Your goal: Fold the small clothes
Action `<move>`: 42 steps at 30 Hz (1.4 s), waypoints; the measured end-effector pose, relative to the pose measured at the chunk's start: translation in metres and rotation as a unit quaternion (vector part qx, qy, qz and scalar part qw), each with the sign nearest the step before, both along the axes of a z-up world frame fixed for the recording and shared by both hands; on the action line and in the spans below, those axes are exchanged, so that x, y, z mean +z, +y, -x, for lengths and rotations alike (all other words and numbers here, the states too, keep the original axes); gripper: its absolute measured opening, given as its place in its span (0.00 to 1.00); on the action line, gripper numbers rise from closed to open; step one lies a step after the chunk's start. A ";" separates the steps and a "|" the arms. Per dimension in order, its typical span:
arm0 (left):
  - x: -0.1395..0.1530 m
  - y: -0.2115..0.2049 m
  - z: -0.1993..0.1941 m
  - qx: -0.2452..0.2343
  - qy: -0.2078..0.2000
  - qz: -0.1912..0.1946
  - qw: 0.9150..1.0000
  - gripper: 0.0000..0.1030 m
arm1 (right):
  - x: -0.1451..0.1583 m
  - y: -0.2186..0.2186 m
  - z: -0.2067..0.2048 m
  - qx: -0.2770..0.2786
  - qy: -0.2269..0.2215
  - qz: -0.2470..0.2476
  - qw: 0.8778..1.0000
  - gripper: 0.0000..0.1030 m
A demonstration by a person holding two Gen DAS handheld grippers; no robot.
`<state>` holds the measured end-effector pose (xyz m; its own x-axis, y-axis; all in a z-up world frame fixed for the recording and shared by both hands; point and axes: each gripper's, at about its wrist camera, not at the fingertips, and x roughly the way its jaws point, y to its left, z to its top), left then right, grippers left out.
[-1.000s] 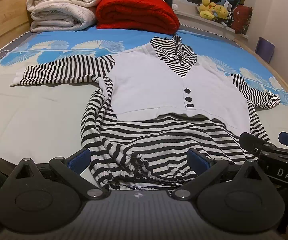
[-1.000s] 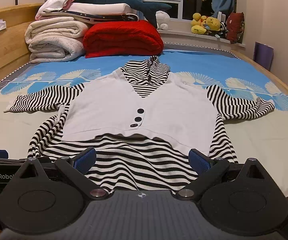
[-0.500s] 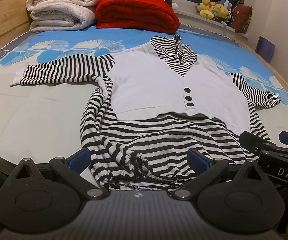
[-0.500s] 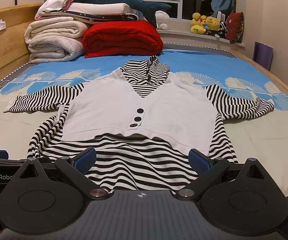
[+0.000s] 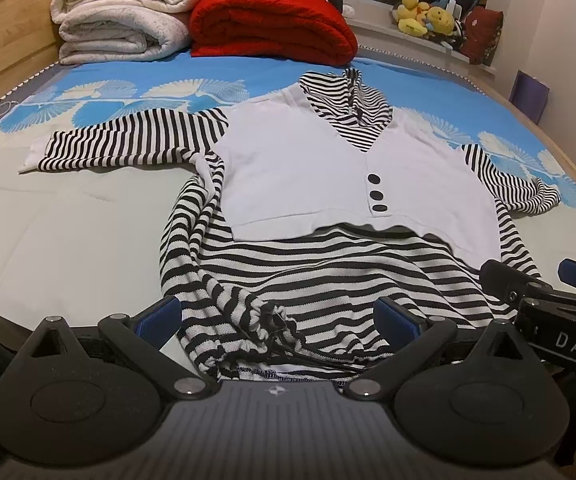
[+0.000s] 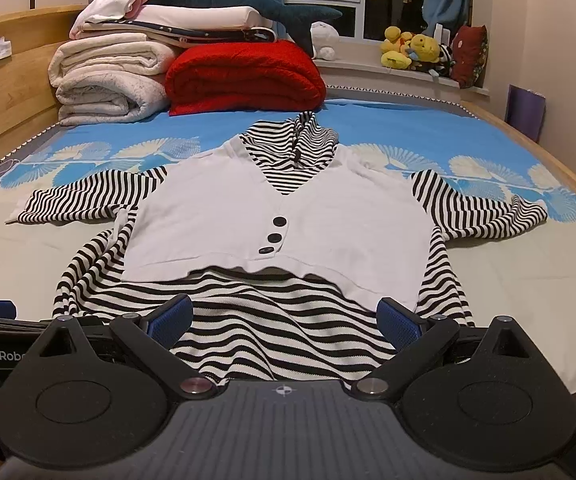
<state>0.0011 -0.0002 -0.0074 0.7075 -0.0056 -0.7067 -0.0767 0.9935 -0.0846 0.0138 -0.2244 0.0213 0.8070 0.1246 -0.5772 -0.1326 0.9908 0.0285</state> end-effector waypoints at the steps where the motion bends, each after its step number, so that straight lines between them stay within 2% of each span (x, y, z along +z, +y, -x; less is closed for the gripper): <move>1: 0.000 0.000 0.000 0.000 -0.002 0.000 1.000 0.99 | -0.001 0.000 0.000 -0.001 -0.001 0.000 1.000 0.92; 4: 0.000 0.001 0.001 -0.001 -0.010 -0.001 1.000 0.99 | -0.001 0.000 0.000 -0.003 -0.004 -0.001 1.000 0.88; 8: 0.006 -0.002 0.003 -0.007 -0.061 -0.008 0.998 0.94 | 0.002 0.001 0.002 -0.003 -0.018 0.000 1.000 0.85; 13: 0.029 0.007 0.003 -0.020 -0.059 -0.003 0.998 0.57 | 0.008 -0.004 0.003 -0.009 -0.043 -0.008 0.999 0.80; 16: 0.056 0.021 -0.009 -0.018 -0.073 -0.009 0.997 0.47 | 0.014 -0.012 0.005 -0.020 -0.065 -0.023 0.997 0.80; 18: 0.078 0.031 -0.023 -0.027 -0.085 -0.008 0.996 0.47 | 0.019 -0.018 0.005 -0.025 -0.077 -0.033 0.996 0.80; 20: 0.099 0.045 -0.039 -0.039 -0.099 0.014 0.994 0.45 | 0.025 -0.023 0.005 -0.033 -0.093 -0.040 0.994 0.80; 22: 0.119 0.052 -0.064 -0.049 -0.115 -0.006 0.992 0.35 | 0.031 -0.028 0.004 -0.040 -0.105 -0.035 0.993 0.78; 23: 0.124 0.050 -0.080 -0.054 -0.109 -0.037 0.992 0.34 | 0.036 -0.032 0.002 -0.044 -0.104 -0.035 0.993 0.78; 27: 0.132 0.086 -0.148 -0.037 -0.091 -0.030 0.995 0.24 | 0.060 -0.044 -0.013 -0.020 -0.105 -0.033 0.994 0.77; 30: 0.125 0.110 -0.203 -0.017 -0.068 -0.063 0.996 0.24 | 0.076 -0.042 -0.039 0.002 -0.092 -0.004 0.996 0.77; 32: 0.101 0.139 -0.227 0.001 -0.049 -0.045 0.998 0.24 | 0.085 -0.038 -0.065 -0.004 -0.075 0.024 0.997 0.77; 36: 0.045 0.206 -0.262 0.070 -0.006 -0.006 0.997 0.25 | 0.089 -0.030 -0.123 -0.014 -0.043 0.036 0.998 0.77; 38: 0.019 0.242 -0.271 0.120 0.041 0.027 0.992 0.25 | 0.087 -0.024 -0.158 -0.022 -0.023 0.037 0.999 0.77; 39: 0.012 0.258 -0.277 0.150 0.066 0.046 0.985 0.25 | 0.086 -0.022 -0.174 -0.026 -0.010 0.031 0.999 0.77; 40: 0.008 0.273 -0.280 0.171 0.070 0.067 0.980 0.29 | 0.084 -0.020 -0.190 -0.028 0.003 0.024 0.999 0.77; 42: 0.003 0.291 -0.287 0.188 0.071 0.074 0.977 0.37 | 0.081 -0.015 -0.219 -0.033 0.019 0.012 0.999 0.76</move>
